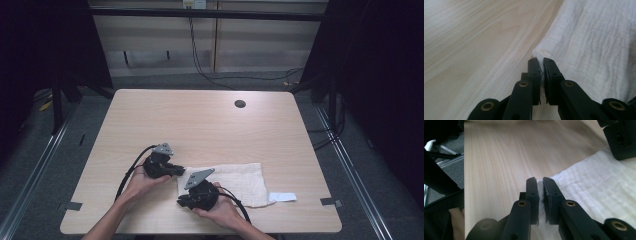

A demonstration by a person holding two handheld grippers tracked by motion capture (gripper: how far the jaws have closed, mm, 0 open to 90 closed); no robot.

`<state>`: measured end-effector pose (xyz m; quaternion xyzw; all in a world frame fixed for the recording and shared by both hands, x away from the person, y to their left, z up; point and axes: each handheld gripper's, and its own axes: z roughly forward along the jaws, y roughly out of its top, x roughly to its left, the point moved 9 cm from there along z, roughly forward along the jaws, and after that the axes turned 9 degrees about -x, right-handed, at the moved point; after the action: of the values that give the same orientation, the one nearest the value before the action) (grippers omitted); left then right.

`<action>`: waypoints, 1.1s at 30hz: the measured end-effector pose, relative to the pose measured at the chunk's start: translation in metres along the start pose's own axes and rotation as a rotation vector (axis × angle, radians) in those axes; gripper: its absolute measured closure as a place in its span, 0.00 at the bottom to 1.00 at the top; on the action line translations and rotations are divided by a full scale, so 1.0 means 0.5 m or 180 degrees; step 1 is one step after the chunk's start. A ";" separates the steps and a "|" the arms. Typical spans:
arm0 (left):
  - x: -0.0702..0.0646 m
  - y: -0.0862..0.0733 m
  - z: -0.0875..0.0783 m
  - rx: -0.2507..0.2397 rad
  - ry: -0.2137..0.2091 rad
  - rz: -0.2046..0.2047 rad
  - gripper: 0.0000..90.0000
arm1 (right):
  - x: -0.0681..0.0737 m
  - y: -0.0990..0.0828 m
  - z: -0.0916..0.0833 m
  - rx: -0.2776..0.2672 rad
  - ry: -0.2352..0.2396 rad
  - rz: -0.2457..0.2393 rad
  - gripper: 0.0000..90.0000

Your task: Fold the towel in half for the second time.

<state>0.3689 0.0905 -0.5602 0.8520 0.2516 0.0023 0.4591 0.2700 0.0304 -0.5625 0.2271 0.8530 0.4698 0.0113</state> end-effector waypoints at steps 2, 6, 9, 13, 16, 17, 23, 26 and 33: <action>0.001 0.002 -0.007 -0.0034 -0.0034 -0.0026 0.94 | 0.002 0.000 -0.001 0.0003 0.0042 0.0004 0.94; 0.000 0.009 -0.014 -0.0103 -0.0070 -0.0064 0.94 | 0.007 0.008 -0.007 -0.0005 0.0058 0.0019 0.93; -0.001 0.013 -0.016 -0.0134 -0.0072 -0.0076 0.94 | 0.008 0.016 -0.012 -0.0056 0.0093 0.0040 0.94; 0.001 0.017 -0.020 -0.0184 -0.0068 -0.0118 0.94 | 0.006 0.019 -0.015 -0.0080 0.0096 0.0077 0.94; 0.001 0.020 -0.024 -0.0215 -0.0077 -0.0148 0.94 | 0.006 0.023 -0.017 -0.0143 0.0132 0.0132 0.93; 0.002 0.023 -0.029 -0.0245 -0.0072 -0.0165 0.94 | 0.008 0.026 -0.018 -0.0171 0.0142 0.0186 0.93; 0.002 0.028 -0.035 -0.0291 -0.0080 -0.0213 0.94 | 0.010 0.033 -0.021 -0.0201 0.0146 0.0164 0.93; 0.003 0.030 -0.039 -0.0316 -0.0104 -0.0242 0.94 | 0.010 0.038 -0.023 -0.0228 0.0146 0.0153 0.93; 0.008 0.049 -0.046 -0.0371 -0.0053 -0.0231 0.94 | 0.005 0.069 -0.042 -0.0331 0.0134 0.0063 0.94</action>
<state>0.3775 0.0990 -0.5288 0.8141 0.2779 -0.0067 0.5098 0.2757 0.0304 -0.5226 0.2246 0.8252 0.5182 0.0005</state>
